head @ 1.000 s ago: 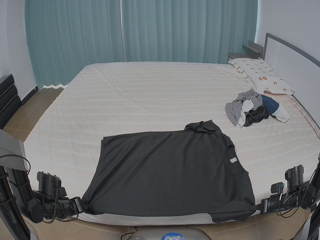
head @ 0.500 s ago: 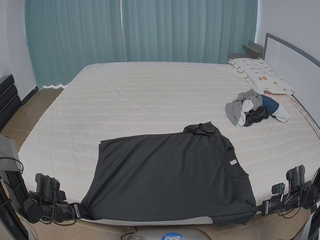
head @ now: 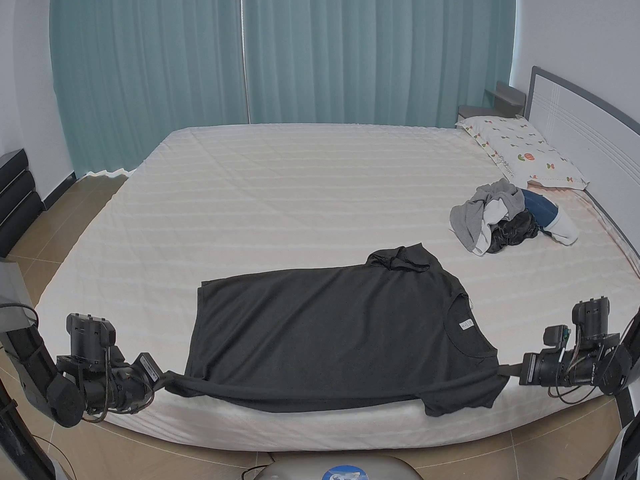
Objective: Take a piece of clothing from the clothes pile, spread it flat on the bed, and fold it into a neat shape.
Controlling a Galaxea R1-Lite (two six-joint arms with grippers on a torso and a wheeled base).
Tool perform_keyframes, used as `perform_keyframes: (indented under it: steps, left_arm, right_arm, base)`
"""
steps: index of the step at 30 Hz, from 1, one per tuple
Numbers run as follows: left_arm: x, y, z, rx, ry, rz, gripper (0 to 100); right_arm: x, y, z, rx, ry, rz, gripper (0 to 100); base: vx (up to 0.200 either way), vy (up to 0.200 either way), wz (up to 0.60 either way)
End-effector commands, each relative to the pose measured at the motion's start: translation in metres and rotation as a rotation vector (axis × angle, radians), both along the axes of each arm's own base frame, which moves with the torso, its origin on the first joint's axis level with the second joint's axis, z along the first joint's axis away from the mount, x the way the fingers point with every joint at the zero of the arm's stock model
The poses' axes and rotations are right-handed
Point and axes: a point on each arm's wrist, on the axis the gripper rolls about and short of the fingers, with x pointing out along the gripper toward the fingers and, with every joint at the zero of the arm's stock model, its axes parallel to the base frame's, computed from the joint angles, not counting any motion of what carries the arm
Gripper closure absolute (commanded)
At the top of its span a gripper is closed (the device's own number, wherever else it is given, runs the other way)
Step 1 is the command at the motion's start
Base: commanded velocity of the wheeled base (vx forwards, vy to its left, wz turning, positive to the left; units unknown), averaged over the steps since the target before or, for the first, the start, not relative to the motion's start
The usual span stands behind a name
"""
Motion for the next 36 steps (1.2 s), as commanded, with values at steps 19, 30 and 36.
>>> perform_keyframes:
  steps: [19,30,36]
  left_arm:
    - [0.058,-0.005,-0.007,-0.124,-0.031,0.118,100]
    - [0.073,-0.01,-0.01,-0.163,-0.039,0.141,100]
    - [0.084,-0.015,-0.02,-0.09,-0.045,0.206,100]
  right_arm:
    - [0.082,0.001,-0.015,0.068,-0.049,-0.06,100]
    - [0.109,0.001,-0.028,0.139,-0.027,-0.11,100]
    - [0.118,-0.007,-0.04,0.163,0.0,-0.149,100]
  base:
    - [0.0,0.0,0.0]
    - [0.0,0.0,0.0]
    - [0.0,0.0,0.0]
